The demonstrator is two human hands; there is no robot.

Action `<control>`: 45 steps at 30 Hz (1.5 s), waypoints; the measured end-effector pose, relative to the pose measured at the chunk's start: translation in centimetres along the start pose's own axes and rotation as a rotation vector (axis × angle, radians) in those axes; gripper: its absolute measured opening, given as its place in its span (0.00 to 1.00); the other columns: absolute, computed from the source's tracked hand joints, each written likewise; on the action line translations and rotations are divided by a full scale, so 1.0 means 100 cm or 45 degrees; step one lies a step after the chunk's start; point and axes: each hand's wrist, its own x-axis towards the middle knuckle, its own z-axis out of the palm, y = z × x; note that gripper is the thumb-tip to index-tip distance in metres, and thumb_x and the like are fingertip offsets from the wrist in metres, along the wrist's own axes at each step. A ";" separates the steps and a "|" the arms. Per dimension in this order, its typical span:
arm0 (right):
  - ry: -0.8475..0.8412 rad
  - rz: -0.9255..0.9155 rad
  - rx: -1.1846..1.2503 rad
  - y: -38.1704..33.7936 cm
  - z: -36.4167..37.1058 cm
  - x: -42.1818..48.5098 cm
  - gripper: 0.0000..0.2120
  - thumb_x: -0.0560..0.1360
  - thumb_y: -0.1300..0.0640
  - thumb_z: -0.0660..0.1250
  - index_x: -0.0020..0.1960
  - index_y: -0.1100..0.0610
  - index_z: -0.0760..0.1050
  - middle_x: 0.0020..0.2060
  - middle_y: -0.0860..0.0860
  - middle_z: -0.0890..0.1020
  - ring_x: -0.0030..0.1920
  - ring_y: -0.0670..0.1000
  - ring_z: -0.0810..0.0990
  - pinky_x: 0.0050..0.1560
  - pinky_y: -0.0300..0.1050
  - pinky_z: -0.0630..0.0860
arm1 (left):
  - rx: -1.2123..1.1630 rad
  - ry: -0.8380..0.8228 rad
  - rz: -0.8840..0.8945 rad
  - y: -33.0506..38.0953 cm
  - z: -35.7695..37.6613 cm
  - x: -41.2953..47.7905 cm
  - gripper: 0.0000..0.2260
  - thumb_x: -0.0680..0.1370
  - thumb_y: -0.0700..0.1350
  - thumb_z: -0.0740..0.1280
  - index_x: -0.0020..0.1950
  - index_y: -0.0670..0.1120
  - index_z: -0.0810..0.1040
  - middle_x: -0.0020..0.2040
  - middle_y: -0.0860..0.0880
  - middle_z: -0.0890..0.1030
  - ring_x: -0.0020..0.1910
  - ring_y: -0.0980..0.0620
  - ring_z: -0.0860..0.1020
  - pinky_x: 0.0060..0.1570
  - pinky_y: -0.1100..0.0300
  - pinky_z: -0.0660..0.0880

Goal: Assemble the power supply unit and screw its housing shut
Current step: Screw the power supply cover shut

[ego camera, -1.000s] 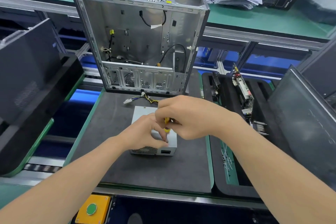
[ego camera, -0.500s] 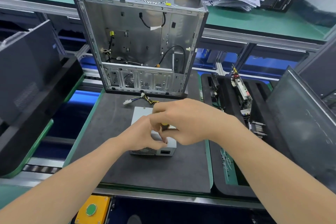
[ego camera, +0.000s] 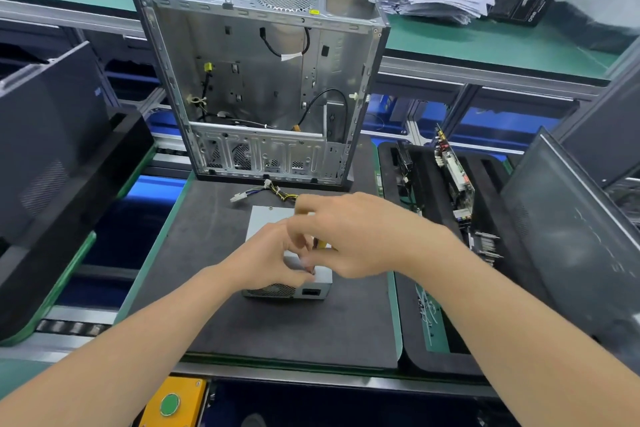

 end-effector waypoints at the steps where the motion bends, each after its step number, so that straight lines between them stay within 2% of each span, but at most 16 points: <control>1: -0.054 -0.078 0.050 0.003 -0.005 -0.002 0.02 0.80 0.52 0.66 0.53 0.48 0.76 0.51 0.44 0.74 0.40 0.51 0.73 0.33 0.47 0.63 | -0.001 0.001 -0.017 0.000 0.000 0.000 0.09 0.70 0.41 0.79 0.39 0.53 0.83 0.42 0.63 0.81 0.46 0.62 0.78 0.44 0.71 0.71; 4: -0.103 -0.051 0.089 0.004 -0.009 0.000 0.08 0.78 0.62 0.66 0.52 0.50 0.77 0.50 0.46 0.74 0.44 0.51 0.74 0.37 0.49 0.71 | 0.048 -0.005 0.011 -0.001 -0.001 -0.001 0.05 0.70 0.42 0.79 0.41 0.51 0.86 0.46 0.62 0.83 0.50 0.57 0.79 0.51 0.62 0.75; 6: -0.043 0.105 0.087 0.002 -0.007 0.003 0.03 0.81 0.54 0.65 0.52 0.52 0.76 0.44 0.49 0.76 0.45 0.56 0.78 0.39 0.51 0.74 | 0.069 0.011 0.068 -0.001 0.000 -0.002 0.05 0.70 0.42 0.80 0.42 0.50 0.87 0.47 0.62 0.82 0.52 0.55 0.80 0.54 0.60 0.75; 9: 0.066 0.465 0.038 0.000 0.000 0.009 0.20 0.82 0.40 0.63 0.44 0.56 0.73 0.32 0.51 0.69 0.38 0.60 0.76 0.31 0.47 0.64 | 0.099 0.054 0.092 -0.001 0.001 -0.002 0.05 0.69 0.42 0.81 0.40 0.51 0.87 0.48 0.61 0.83 0.53 0.54 0.79 0.57 0.58 0.75; 11: 0.061 0.608 -0.135 0.000 0.003 0.014 0.24 0.82 0.41 0.66 0.36 0.55 0.65 0.31 0.50 0.66 0.36 0.59 0.75 0.35 0.47 0.66 | 0.121 0.054 0.092 -0.001 0.002 -0.002 0.05 0.69 0.43 0.81 0.39 0.52 0.87 0.46 0.63 0.82 0.53 0.55 0.78 0.55 0.61 0.73; 15: 0.014 0.253 -0.013 0.005 -0.005 0.002 0.16 0.83 0.42 0.62 0.45 0.51 0.77 0.43 0.48 0.75 0.40 0.55 0.76 0.38 0.47 0.70 | 0.086 0.022 0.046 0.000 0.001 0.000 0.08 0.69 0.43 0.80 0.38 0.56 0.85 0.46 0.63 0.81 0.52 0.56 0.78 0.53 0.62 0.73; 18: -0.147 -0.032 0.090 0.010 -0.010 -0.005 0.08 0.79 0.60 0.66 0.52 0.48 0.79 0.52 0.44 0.74 0.46 0.51 0.77 0.41 0.51 0.76 | 0.080 0.010 0.045 0.000 0.000 -0.001 0.08 0.70 0.43 0.79 0.38 0.56 0.86 0.49 0.61 0.81 0.53 0.55 0.78 0.54 0.60 0.74; 21: -0.064 0.078 0.058 0.005 -0.008 -0.001 0.04 0.81 0.57 0.65 0.51 0.51 0.79 0.42 0.47 0.75 0.45 0.54 0.77 0.40 0.53 0.75 | 0.087 0.004 0.053 -0.002 0.001 -0.001 0.06 0.70 0.42 0.79 0.44 0.51 0.88 0.49 0.62 0.82 0.52 0.55 0.79 0.55 0.59 0.75; 25: 0.093 0.459 0.002 -0.003 0.003 0.006 0.24 0.83 0.39 0.60 0.37 0.56 0.72 0.29 0.50 0.66 0.32 0.59 0.72 0.30 0.46 0.58 | 0.105 0.037 0.082 -0.003 0.001 -0.001 0.06 0.69 0.42 0.80 0.41 0.52 0.87 0.50 0.61 0.83 0.55 0.55 0.79 0.57 0.61 0.74; 27: 0.117 0.610 -0.102 -0.002 0.007 0.010 0.28 0.84 0.39 0.61 0.32 0.54 0.62 0.29 0.50 0.64 0.28 0.54 0.64 0.32 0.46 0.61 | 0.113 0.044 0.103 -0.002 0.002 -0.002 0.06 0.69 0.42 0.80 0.39 0.53 0.87 0.48 0.63 0.82 0.55 0.59 0.78 0.55 0.69 0.70; 31: 0.127 0.326 0.003 0.002 0.002 0.001 0.22 0.83 0.37 0.59 0.42 0.52 0.77 0.40 0.49 0.75 0.37 0.55 0.75 0.37 0.47 0.68 | 0.073 0.033 0.053 0.000 0.001 -0.002 0.09 0.69 0.42 0.80 0.37 0.56 0.85 0.47 0.62 0.81 0.54 0.57 0.78 0.56 0.63 0.73; 33: 0.013 0.027 0.036 0.005 -0.006 -0.006 0.07 0.82 0.48 0.64 0.53 0.48 0.79 0.51 0.45 0.76 0.44 0.52 0.78 0.38 0.48 0.72 | 0.063 0.009 0.030 0.001 0.000 -0.002 0.11 0.69 0.43 0.79 0.37 0.59 0.83 0.47 0.61 0.81 0.53 0.54 0.78 0.56 0.56 0.75; 35: -0.100 -0.066 0.051 0.006 -0.008 -0.006 0.07 0.80 0.60 0.66 0.53 0.49 0.79 0.51 0.45 0.76 0.45 0.51 0.75 0.40 0.51 0.75 | 0.069 0.005 0.007 0.001 -0.001 -0.002 0.07 0.70 0.43 0.79 0.39 0.56 0.85 0.49 0.60 0.82 0.54 0.52 0.79 0.56 0.54 0.76; 38: 0.004 0.113 0.077 0.000 -0.004 -0.001 0.05 0.82 0.53 0.65 0.51 0.52 0.79 0.40 0.49 0.75 0.43 0.54 0.75 0.40 0.52 0.75 | 0.113 0.000 0.064 -0.001 0.001 -0.002 0.05 0.70 0.43 0.78 0.42 0.53 0.87 0.48 0.61 0.82 0.53 0.54 0.79 0.56 0.54 0.76; 41: 0.107 0.426 -0.023 -0.005 0.006 0.006 0.23 0.83 0.39 0.60 0.40 0.56 0.73 0.29 0.51 0.68 0.33 0.59 0.73 0.32 0.48 0.63 | 0.116 0.033 0.100 -0.002 0.002 -0.002 0.06 0.69 0.42 0.80 0.41 0.53 0.88 0.48 0.61 0.83 0.54 0.55 0.78 0.56 0.58 0.74; 45: 0.161 0.510 -0.112 -0.001 0.009 0.009 0.26 0.82 0.37 0.62 0.34 0.53 0.69 0.31 0.51 0.70 0.29 0.54 0.68 0.32 0.47 0.65 | 0.077 0.033 0.065 -0.002 0.002 -0.002 0.07 0.69 0.42 0.80 0.40 0.53 0.87 0.49 0.58 0.83 0.54 0.58 0.77 0.56 0.69 0.70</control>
